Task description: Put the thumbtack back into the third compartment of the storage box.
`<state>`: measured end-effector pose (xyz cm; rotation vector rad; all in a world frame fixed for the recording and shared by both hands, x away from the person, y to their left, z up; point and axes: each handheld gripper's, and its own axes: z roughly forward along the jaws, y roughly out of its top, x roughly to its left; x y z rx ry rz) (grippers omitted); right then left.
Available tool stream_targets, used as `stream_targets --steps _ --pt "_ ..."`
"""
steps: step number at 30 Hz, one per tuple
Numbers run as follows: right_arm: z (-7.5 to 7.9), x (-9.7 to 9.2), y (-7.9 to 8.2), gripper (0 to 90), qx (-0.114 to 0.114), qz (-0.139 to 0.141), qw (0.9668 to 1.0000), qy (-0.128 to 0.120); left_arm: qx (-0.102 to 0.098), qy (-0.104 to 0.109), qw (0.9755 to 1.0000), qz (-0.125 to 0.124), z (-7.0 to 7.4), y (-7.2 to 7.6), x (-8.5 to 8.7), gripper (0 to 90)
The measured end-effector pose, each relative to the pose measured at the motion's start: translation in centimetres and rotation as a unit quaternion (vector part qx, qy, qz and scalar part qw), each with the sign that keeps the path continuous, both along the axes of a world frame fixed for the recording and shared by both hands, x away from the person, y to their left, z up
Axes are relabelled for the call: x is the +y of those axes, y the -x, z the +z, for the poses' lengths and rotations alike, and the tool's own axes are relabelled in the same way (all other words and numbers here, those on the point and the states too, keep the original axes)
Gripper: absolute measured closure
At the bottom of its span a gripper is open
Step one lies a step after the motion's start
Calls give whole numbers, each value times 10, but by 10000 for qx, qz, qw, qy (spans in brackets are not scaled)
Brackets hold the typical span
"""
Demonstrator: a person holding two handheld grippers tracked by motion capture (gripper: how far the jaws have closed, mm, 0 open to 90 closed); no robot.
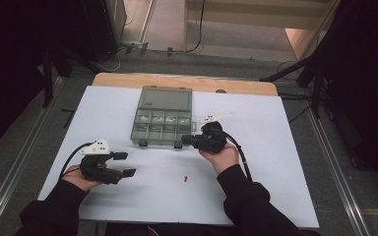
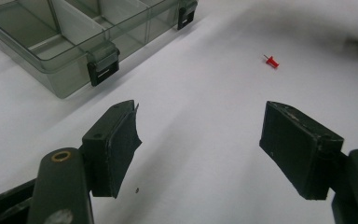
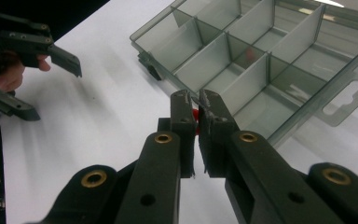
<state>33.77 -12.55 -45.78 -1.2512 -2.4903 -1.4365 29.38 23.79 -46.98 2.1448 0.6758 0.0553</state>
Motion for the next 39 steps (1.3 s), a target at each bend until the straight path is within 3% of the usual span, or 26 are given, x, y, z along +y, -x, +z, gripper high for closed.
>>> stream_targets --steps 39 --pt "14 24 -43 867 40 -184 9998 63 -3 5 10000 -51 0 0 -1 266"
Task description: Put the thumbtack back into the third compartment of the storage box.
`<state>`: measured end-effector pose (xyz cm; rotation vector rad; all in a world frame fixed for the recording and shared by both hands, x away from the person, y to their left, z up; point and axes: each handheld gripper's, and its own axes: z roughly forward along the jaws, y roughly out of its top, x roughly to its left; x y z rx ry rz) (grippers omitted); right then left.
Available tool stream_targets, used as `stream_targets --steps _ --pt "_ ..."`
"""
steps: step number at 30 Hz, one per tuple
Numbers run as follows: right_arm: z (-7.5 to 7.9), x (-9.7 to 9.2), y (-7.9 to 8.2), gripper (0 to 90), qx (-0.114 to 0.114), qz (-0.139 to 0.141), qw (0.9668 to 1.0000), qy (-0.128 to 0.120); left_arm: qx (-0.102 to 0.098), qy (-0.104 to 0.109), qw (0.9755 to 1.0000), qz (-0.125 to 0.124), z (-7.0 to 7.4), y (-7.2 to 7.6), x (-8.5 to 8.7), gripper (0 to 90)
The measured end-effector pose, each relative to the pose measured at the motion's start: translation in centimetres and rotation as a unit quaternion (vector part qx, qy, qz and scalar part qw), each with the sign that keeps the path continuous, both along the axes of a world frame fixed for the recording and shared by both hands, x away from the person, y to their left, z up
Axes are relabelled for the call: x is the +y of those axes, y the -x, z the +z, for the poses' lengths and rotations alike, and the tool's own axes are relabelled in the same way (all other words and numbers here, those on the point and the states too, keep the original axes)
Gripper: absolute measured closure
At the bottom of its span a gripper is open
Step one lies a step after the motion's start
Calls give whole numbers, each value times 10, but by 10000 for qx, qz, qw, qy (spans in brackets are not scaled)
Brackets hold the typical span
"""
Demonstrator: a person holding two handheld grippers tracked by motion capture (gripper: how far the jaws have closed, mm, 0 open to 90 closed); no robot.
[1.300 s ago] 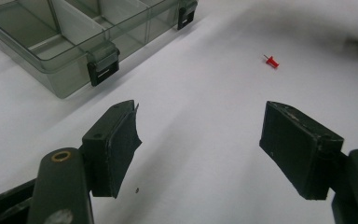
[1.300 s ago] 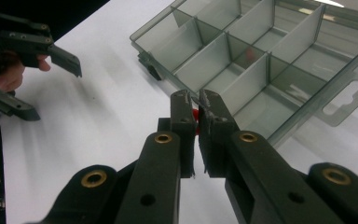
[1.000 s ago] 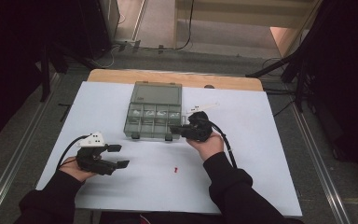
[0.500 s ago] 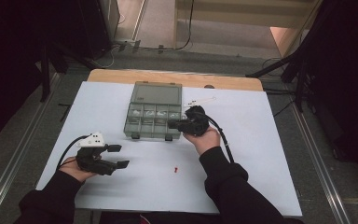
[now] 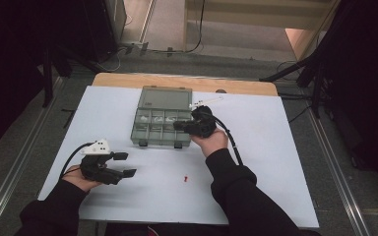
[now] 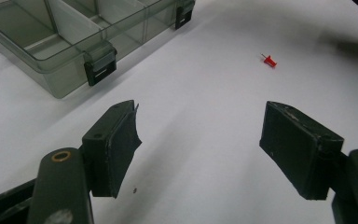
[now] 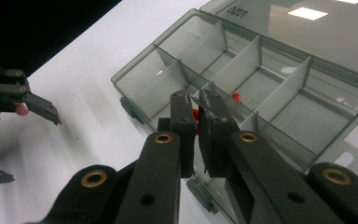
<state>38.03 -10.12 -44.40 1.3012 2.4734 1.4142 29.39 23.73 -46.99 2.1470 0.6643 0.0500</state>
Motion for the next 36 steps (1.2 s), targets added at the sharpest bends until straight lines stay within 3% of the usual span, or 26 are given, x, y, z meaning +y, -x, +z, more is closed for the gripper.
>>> stream_targets --steps 18,22,36 --pt "-3 7 -19 867 44 -221 9997 33 -1 16 10000 -5 1 0 0 265" --pt "-4 9 -22 867 -89 -265 9996 37 -15 38 10000 -9 0 1 0 262" --pt "-14 15 -35 864 -51 -432 9990 127 33 98 9999 54 1 -2 0 161"
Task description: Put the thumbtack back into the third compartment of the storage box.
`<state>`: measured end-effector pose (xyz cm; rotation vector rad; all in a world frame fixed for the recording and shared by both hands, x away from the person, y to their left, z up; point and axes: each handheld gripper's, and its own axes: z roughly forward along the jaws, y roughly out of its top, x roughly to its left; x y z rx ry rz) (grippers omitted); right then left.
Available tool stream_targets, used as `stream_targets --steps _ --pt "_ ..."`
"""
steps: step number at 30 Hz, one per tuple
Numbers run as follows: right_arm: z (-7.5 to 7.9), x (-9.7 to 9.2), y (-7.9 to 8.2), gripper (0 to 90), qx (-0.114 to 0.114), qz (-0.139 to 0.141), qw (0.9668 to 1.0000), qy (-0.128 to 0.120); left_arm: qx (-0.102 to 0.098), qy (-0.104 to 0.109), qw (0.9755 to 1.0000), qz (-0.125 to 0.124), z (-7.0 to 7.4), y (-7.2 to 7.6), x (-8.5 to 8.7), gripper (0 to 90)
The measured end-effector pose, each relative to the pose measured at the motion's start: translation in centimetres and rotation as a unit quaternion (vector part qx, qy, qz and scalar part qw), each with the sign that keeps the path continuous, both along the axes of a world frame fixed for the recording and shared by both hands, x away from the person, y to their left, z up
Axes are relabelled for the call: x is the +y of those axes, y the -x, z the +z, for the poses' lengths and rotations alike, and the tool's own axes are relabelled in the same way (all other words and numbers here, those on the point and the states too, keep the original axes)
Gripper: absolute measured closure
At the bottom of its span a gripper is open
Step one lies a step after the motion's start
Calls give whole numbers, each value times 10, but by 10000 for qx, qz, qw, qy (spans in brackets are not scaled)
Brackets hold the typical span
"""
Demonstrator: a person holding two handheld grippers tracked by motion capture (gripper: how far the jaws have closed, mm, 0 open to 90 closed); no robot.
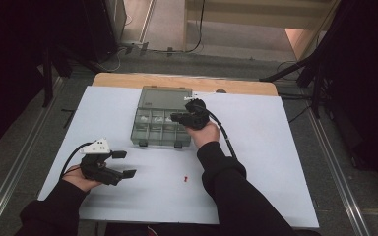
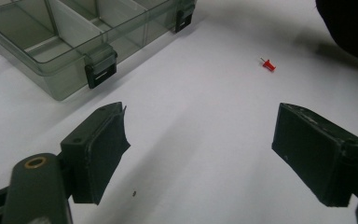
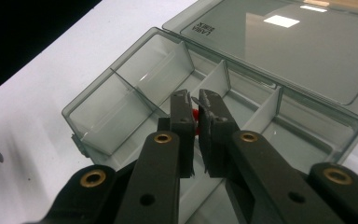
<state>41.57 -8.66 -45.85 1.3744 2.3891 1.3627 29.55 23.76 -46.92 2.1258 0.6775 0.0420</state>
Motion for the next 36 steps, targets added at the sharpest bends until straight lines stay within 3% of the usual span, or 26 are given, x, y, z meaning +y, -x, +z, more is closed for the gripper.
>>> stream_targets --steps 25,29,32,36 --pt "-21 17 -16 847 3 -92 9998 191 9 -44 10000 8 -1 0 0 156" --pt "-21 17 -16 668 -164 -13 9996 228 12 -39 10000 5 -1 0 0 156" --pt "-19 15 -14 587 -334 13 9988 347 32 -66 10000 7 0 -1 0 156" --pt "-15 11 -13 518 -257 101 9994 190 29 -75 10000 -9 0 0 0 156"
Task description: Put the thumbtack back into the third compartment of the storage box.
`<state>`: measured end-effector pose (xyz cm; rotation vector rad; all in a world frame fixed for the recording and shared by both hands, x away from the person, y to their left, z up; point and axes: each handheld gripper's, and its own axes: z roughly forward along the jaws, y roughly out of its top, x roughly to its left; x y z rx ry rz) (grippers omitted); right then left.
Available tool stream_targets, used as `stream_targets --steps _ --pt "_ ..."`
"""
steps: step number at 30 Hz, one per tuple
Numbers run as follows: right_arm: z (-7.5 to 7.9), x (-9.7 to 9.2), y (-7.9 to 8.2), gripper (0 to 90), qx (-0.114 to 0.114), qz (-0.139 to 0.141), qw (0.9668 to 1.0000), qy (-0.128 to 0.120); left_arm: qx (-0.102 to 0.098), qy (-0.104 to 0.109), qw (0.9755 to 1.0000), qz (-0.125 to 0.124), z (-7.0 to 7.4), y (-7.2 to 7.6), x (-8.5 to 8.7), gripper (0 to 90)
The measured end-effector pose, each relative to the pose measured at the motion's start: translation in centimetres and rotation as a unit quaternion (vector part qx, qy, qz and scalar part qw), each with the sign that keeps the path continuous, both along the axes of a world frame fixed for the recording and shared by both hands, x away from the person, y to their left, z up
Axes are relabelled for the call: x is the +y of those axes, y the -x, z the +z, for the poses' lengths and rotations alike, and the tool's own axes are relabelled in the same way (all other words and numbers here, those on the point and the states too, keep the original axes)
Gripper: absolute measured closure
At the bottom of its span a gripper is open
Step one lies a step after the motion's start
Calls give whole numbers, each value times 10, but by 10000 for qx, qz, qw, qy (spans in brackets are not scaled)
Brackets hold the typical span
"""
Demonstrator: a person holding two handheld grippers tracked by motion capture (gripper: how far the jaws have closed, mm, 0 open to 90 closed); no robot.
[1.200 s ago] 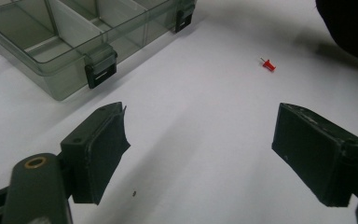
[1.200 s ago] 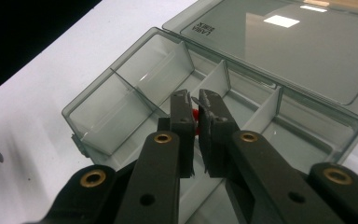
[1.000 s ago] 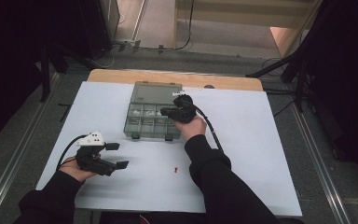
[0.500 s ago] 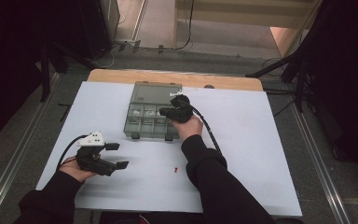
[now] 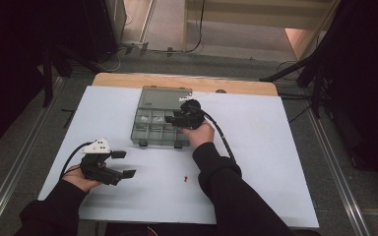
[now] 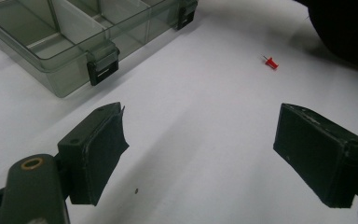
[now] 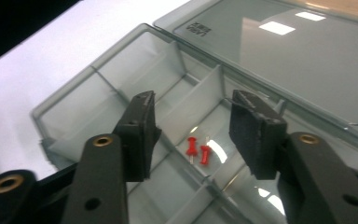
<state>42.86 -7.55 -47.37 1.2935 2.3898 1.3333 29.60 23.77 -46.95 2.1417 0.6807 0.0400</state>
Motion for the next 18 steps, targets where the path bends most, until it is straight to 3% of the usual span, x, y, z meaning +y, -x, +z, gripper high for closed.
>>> stream_targets --steps 8,12,18 --pt "10 -5 9 426 18 158 9995 -289 2 -4 10000 1 -1 0 0 156" --pt "14 -6 16 393 -145 241 9994 -221 -6 -29 10000 5 -1 0 -1 156" --pt "22 -9 23 392 -89 189 9995 -238 20 -42 10000 28 -1 0 0 156"
